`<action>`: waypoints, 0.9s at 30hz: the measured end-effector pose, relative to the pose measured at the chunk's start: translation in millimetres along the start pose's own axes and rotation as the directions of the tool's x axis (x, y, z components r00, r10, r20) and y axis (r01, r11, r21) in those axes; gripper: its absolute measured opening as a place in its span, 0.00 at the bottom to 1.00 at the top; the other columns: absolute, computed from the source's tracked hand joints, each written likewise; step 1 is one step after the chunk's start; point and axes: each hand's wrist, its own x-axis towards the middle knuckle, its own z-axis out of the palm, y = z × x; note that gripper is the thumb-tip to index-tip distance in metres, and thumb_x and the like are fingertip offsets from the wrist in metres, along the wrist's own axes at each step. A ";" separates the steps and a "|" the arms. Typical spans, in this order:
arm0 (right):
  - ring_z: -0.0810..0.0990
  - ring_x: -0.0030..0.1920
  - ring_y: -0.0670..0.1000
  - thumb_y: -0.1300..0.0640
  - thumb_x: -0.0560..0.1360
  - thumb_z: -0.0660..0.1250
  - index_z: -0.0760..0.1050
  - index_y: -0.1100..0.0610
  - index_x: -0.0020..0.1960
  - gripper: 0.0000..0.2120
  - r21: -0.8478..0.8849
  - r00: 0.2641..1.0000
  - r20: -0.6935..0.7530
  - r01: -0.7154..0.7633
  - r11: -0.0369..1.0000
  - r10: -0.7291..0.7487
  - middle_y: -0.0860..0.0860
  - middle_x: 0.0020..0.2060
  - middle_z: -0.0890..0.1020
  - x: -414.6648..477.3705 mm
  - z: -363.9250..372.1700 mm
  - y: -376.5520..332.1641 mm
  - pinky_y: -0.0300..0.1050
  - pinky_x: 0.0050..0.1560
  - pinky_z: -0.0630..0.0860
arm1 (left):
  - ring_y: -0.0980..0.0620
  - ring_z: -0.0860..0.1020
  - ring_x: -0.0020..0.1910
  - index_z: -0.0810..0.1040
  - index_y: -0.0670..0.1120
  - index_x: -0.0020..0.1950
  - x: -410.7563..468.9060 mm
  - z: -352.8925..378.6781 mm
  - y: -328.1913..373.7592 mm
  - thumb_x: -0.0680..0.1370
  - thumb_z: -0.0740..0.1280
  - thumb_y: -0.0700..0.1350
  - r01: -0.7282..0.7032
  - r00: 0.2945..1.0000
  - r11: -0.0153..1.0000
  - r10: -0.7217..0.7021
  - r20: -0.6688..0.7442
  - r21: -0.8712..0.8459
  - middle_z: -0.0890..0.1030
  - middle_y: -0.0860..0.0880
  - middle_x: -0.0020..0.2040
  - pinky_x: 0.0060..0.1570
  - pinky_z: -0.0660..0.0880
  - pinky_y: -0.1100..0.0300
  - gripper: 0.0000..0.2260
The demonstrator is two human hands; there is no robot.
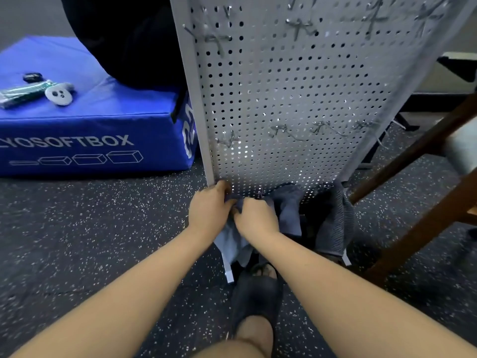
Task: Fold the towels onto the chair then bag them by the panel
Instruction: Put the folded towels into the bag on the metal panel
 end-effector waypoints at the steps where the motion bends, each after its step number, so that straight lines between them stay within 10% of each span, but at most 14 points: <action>1: 0.83 0.57 0.61 0.50 0.83 0.63 0.84 0.53 0.57 0.12 -0.033 1.000 0.017 0.006 0.999 -0.005 0.55 0.50 0.86 -2.0 0.4 -0.7 0.51 0.53 0.73 | 0.39 0.81 0.41 0.75 0.48 0.49 -0.4 -0.9 2.0 0.77 0.75 0.51 -0.003 1.000 1.000 0.003 -0.006 0.016 0.83 0.46 0.44 0.38 0.77 0.49 0.11; 10: 0.83 0.55 0.62 0.56 0.80 0.65 0.74 0.58 0.64 0.13 -0.111 0.970 0.233 0.094 0.989 -0.066 0.58 0.56 0.82 -28.5 -15.5 6.8 0.49 0.42 0.71 | 0.41 0.81 0.47 0.82 0.47 0.51 -3.7 -14.1 9.1 0.78 0.72 0.46 -0.052 0.991 0.983 0.029 0.131 0.178 0.79 0.47 0.51 0.39 0.76 0.51 0.04; 18: 0.82 0.54 0.65 0.50 0.80 0.66 0.73 0.57 0.58 0.12 -0.135 0.986 0.074 0.156 0.978 -0.147 0.59 0.53 0.83 -61.9 -119.2 35.1 0.53 0.48 0.78 | 0.43 0.82 0.41 0.82 0.48 0.47 1.2 -48.8 47.0 0.77 0.66 0.48 0.000 0.970 0.993 -0.030 0.241 0.121 0.83 0.48 0.42 0.43 0.83 0.48 0.06; 27: 0.83 0.49 0.57 0.48 0.79 0.66 0.78 0.50 0.54 0.07 -0.112 0.984 -0.179 -0.004 0.994 -0.016 0.51 0.46 0.85 -127.6 -273.3 95.3 0.54 0.54 0.83 | 0.48 0.83 0.48 0.84 0.52 0.49 5.3 -114.1 202.8 0.79 0.70 0.50 -0.333 0.912 0.941 0.337 0.234 -0.059 0.87 0.52 0.47 0.49 0.81 0.53 0.04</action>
